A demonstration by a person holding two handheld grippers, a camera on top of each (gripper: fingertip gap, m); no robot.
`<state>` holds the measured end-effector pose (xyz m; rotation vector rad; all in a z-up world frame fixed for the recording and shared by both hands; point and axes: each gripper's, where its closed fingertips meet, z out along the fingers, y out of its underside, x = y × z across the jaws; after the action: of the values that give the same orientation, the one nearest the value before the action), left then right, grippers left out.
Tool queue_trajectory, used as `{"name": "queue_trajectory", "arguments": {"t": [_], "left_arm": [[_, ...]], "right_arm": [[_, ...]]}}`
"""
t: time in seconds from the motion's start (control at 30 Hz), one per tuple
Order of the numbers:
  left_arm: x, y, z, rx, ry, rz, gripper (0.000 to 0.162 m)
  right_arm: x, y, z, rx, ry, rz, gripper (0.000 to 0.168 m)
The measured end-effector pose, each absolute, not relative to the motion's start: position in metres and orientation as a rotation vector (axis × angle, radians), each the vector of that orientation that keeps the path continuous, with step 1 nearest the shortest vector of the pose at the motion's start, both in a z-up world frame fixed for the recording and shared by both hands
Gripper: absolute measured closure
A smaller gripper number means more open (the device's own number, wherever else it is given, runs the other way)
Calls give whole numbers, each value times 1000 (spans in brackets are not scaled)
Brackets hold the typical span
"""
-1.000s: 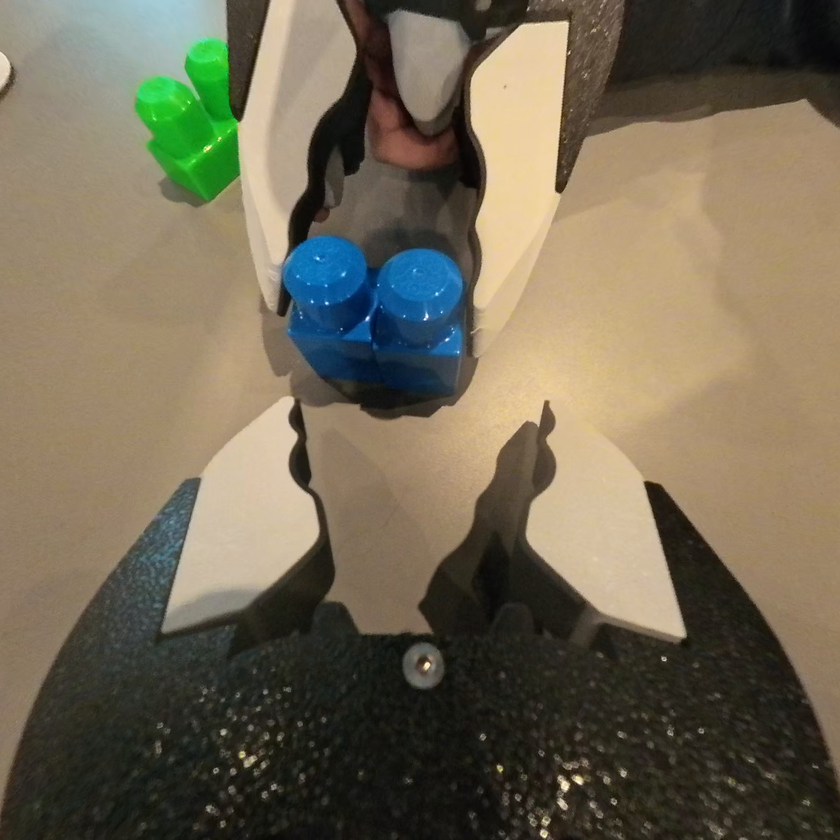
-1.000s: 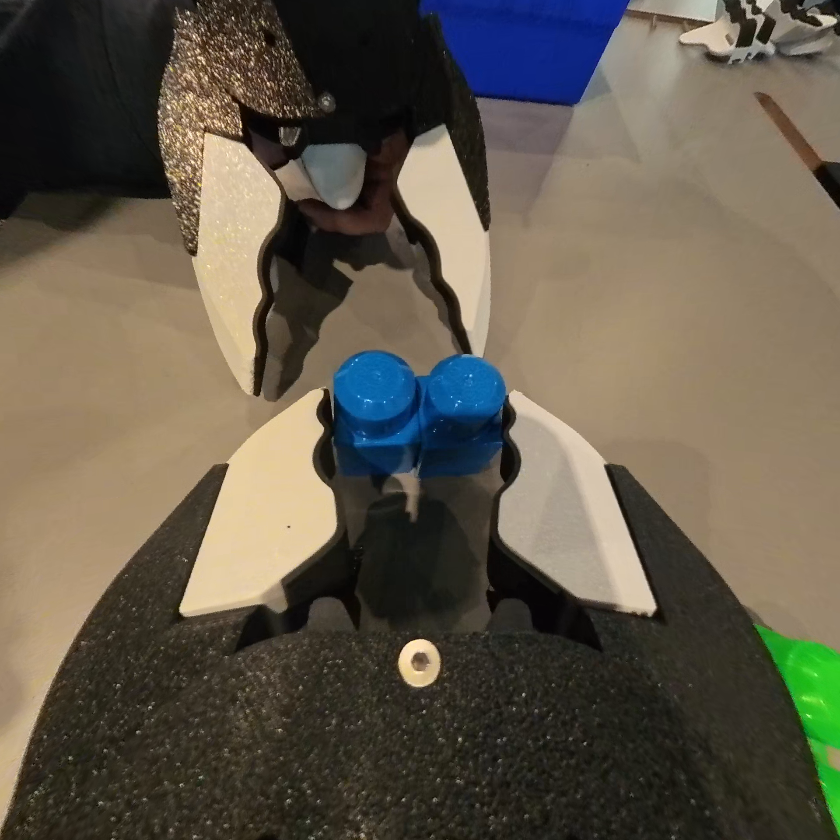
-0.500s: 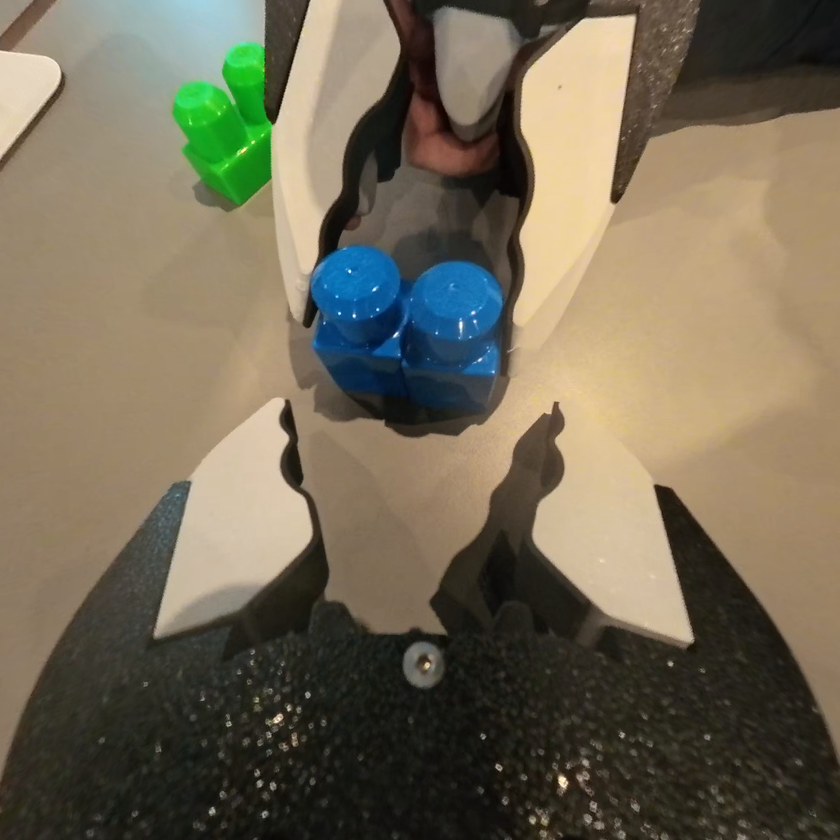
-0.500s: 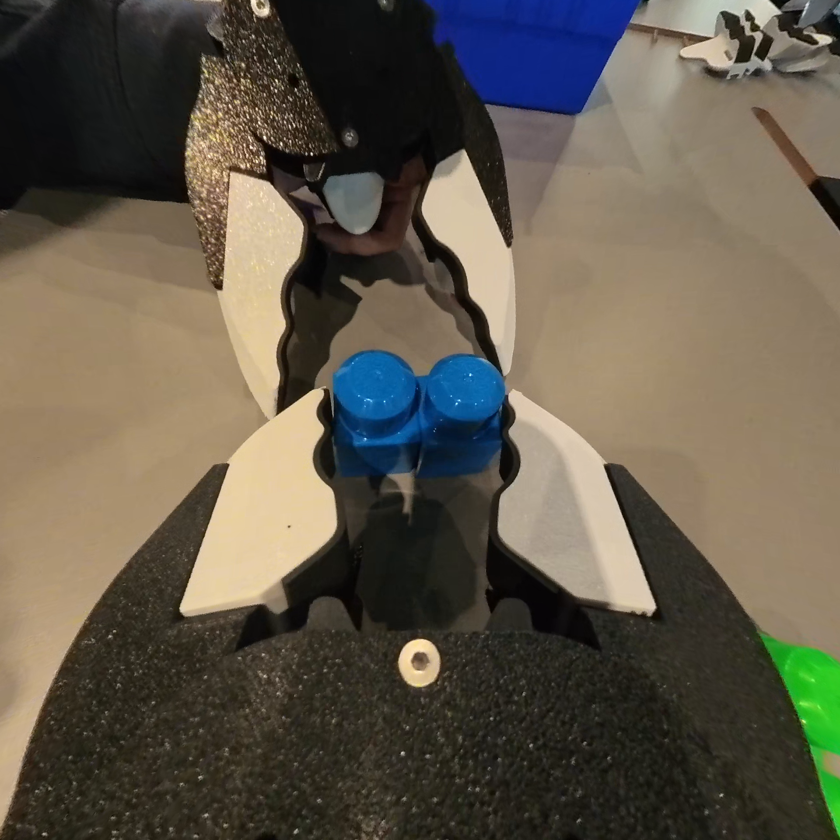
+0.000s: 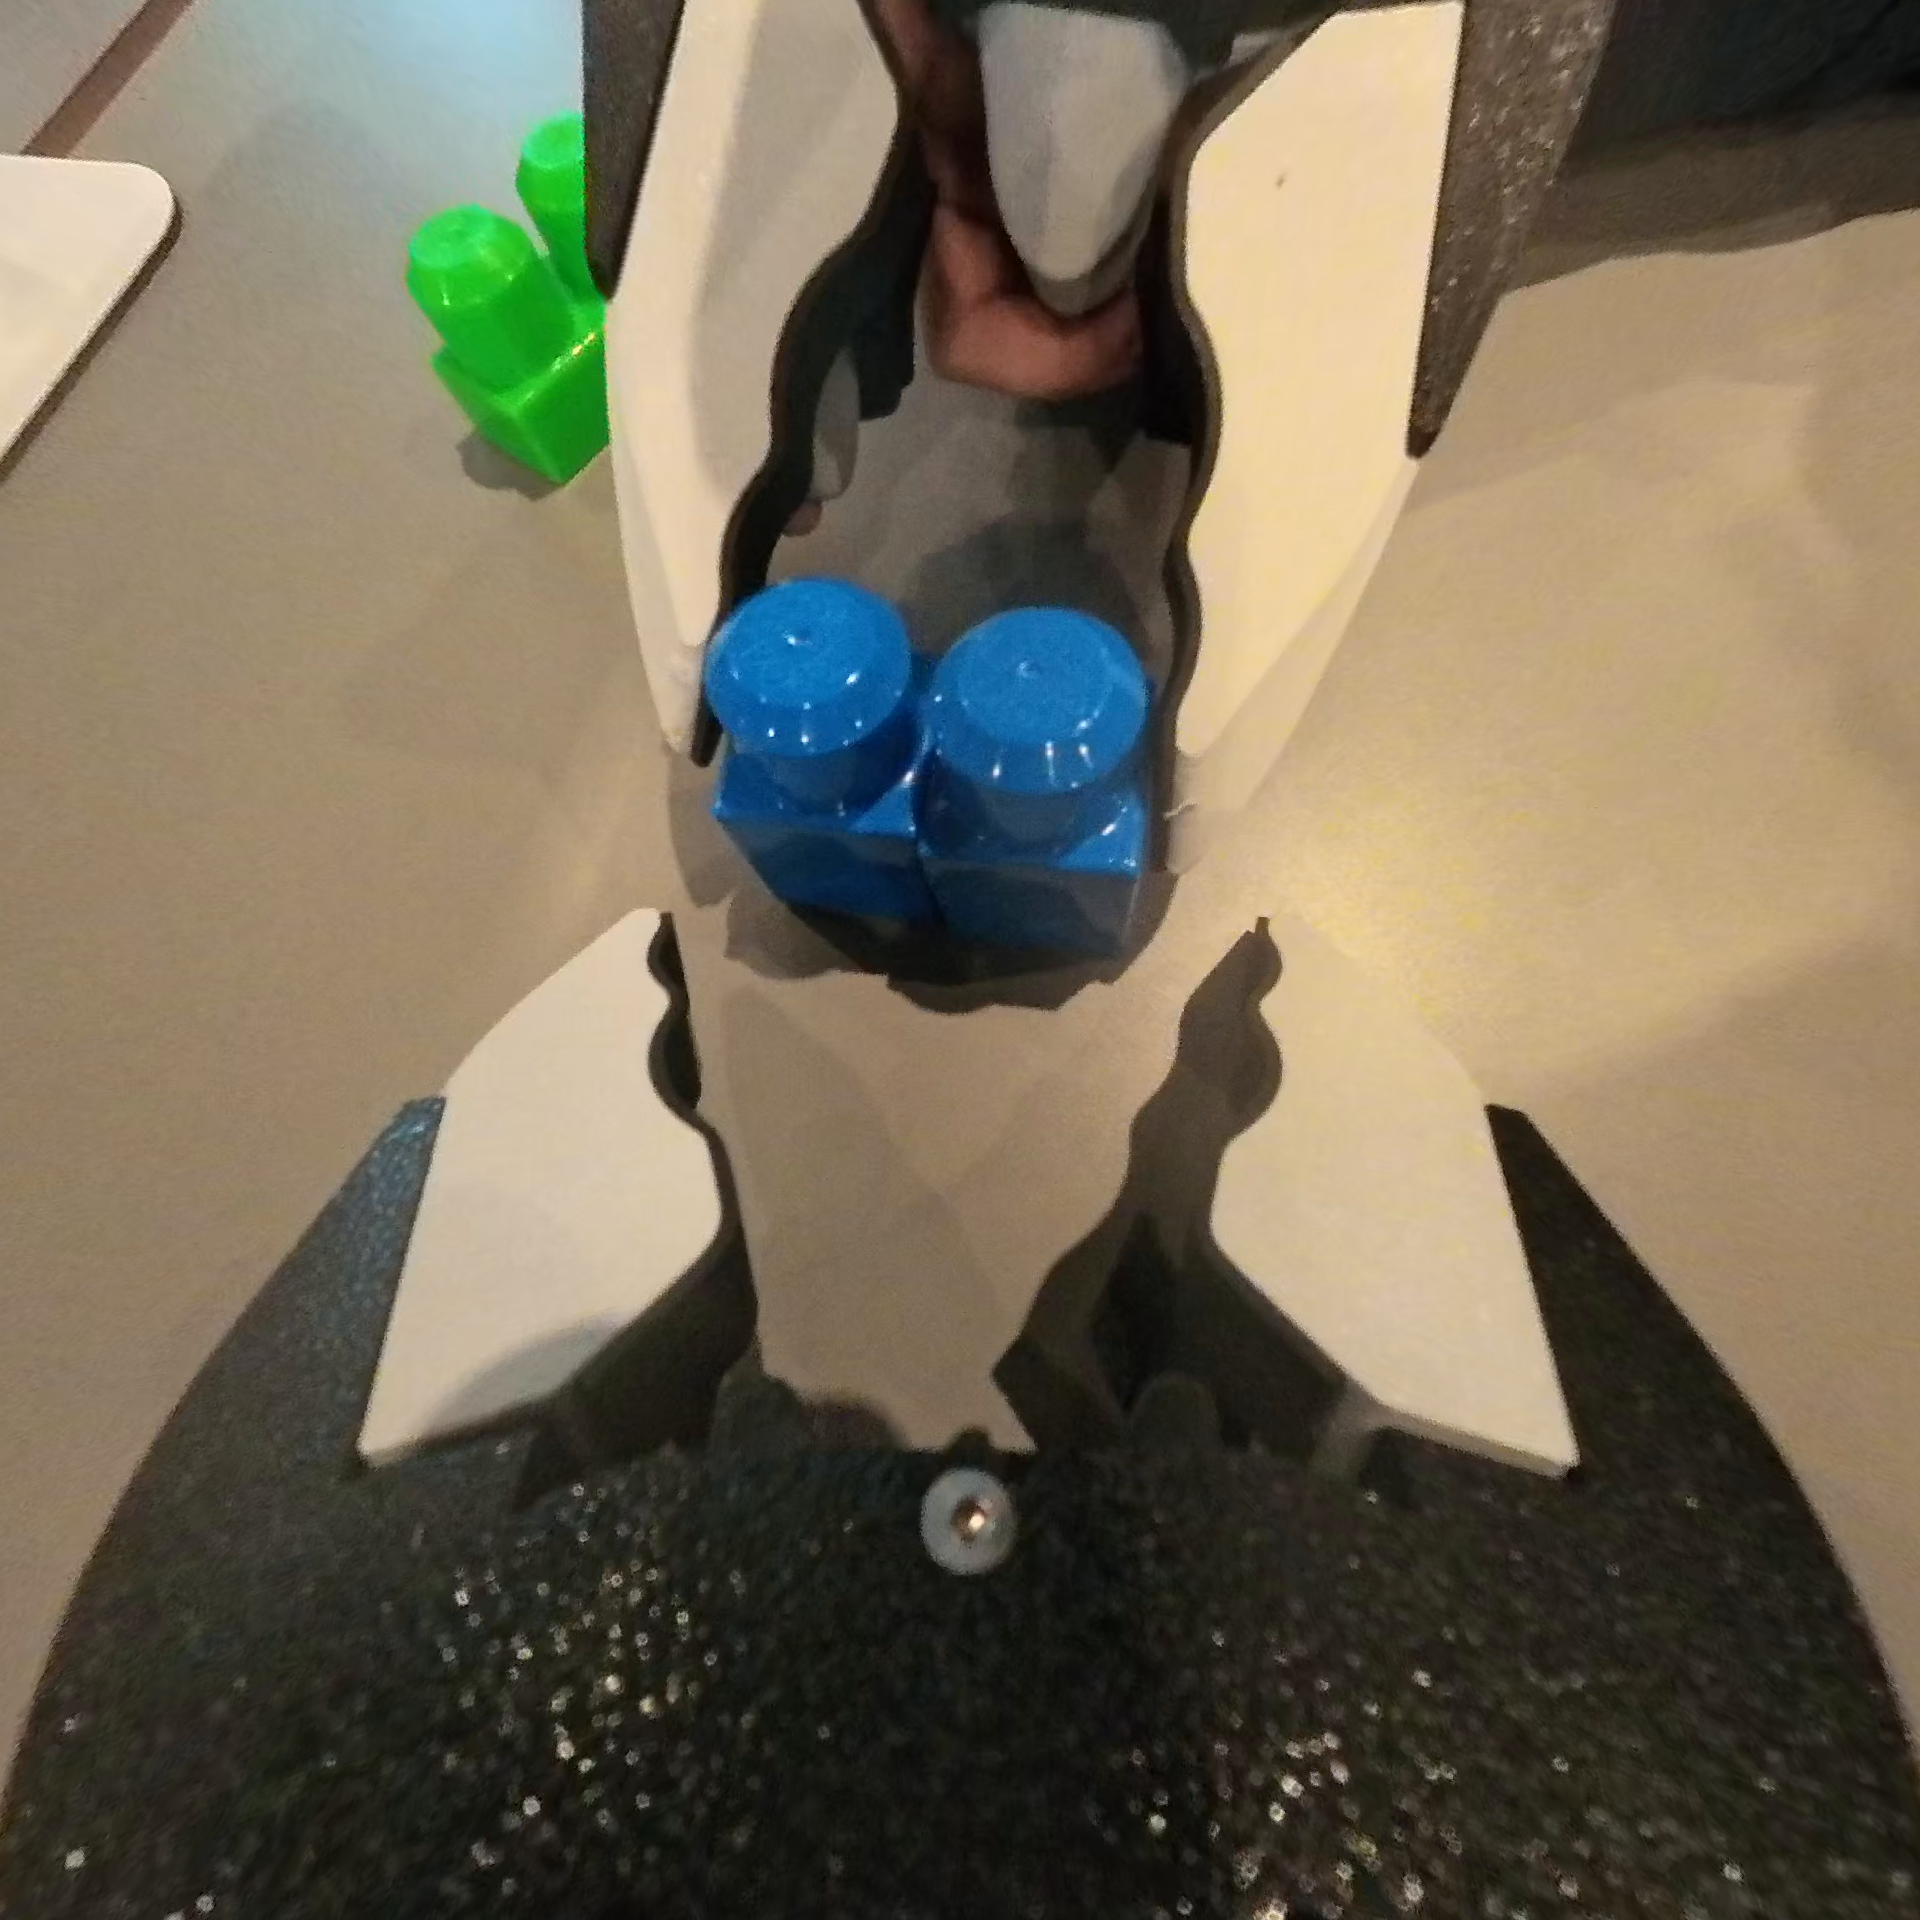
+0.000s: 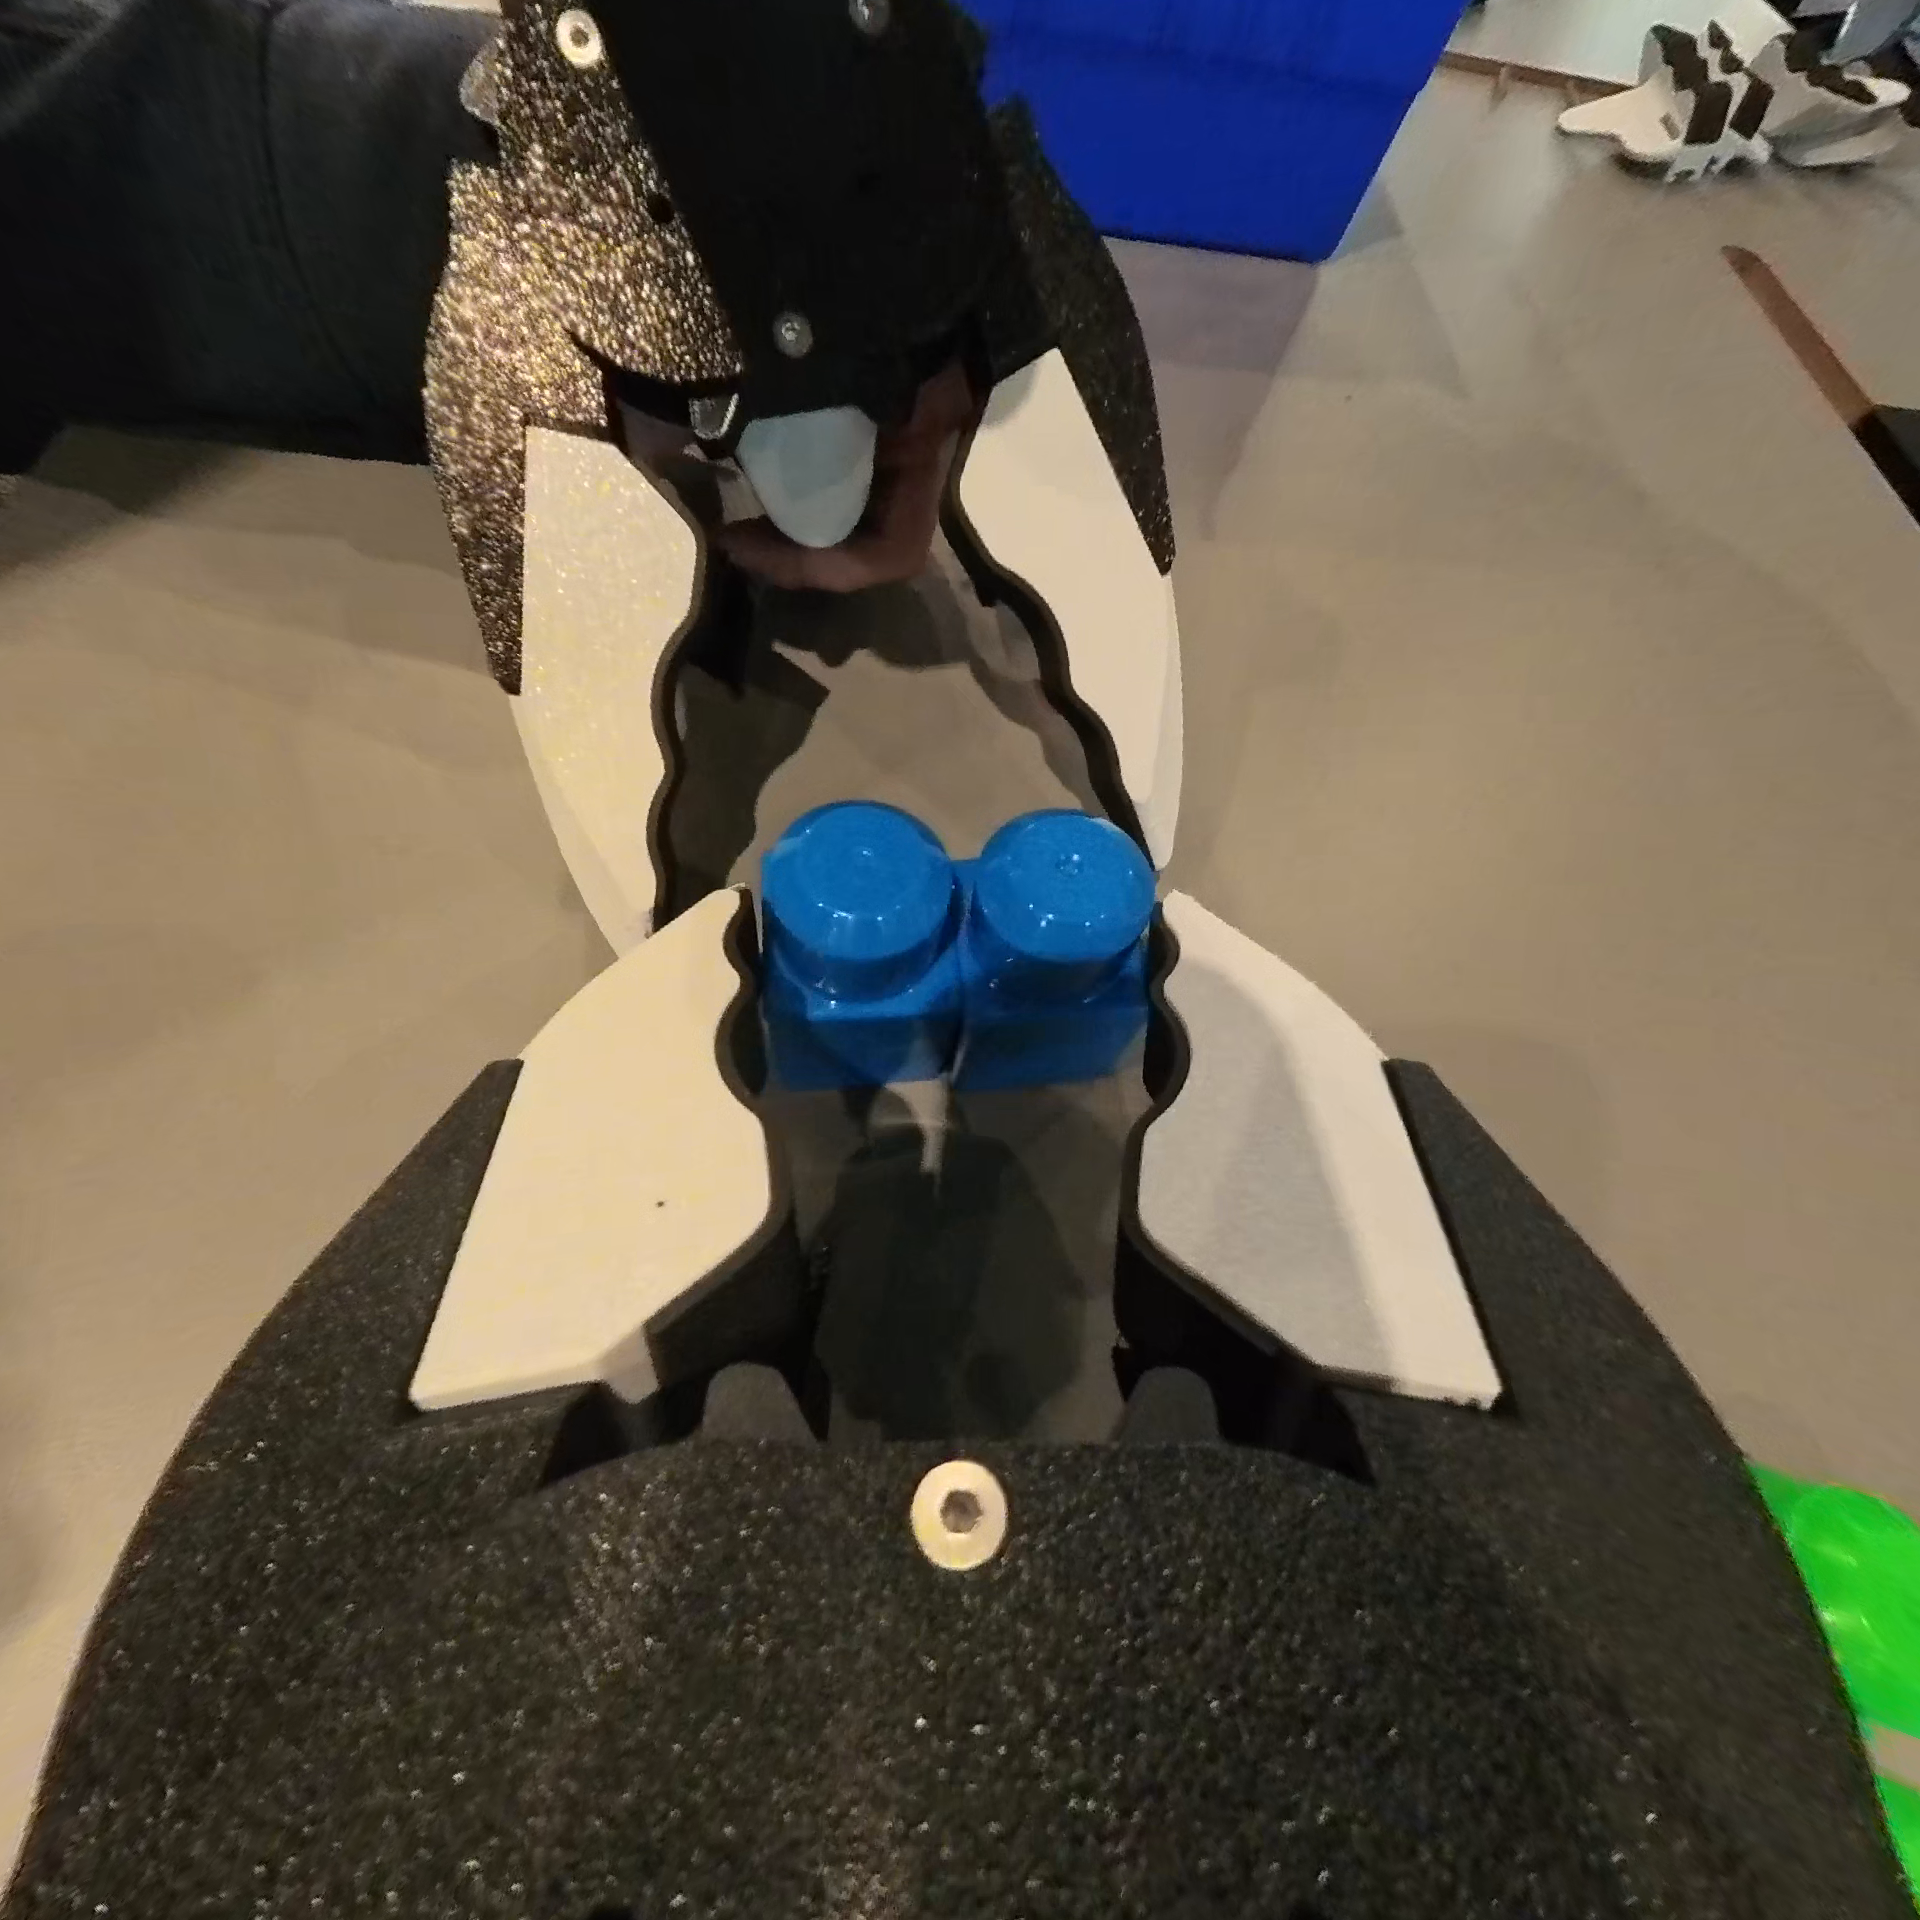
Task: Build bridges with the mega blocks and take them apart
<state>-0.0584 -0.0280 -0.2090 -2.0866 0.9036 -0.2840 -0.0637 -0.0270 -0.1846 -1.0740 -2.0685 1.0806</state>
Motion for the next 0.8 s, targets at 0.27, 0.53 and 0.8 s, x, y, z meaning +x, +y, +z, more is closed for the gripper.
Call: {"name": "queue_trajectory", "arguments": {"t": [0.27,0.53,0.8], "left_arm": [[-58,-29,-210,-2088,909,-288,61],[-58,-29,-211,-2093,910,-293,60],[-59,-24,-204,-2050,882,-271,59]], "right_arm": [[-66,-29,-189,-1074,-2079,1072,84],[-66,-27,-191,-1064,-2088,1046,94],[-66,-29,-188,-1060,-2074,1077,94]]}}
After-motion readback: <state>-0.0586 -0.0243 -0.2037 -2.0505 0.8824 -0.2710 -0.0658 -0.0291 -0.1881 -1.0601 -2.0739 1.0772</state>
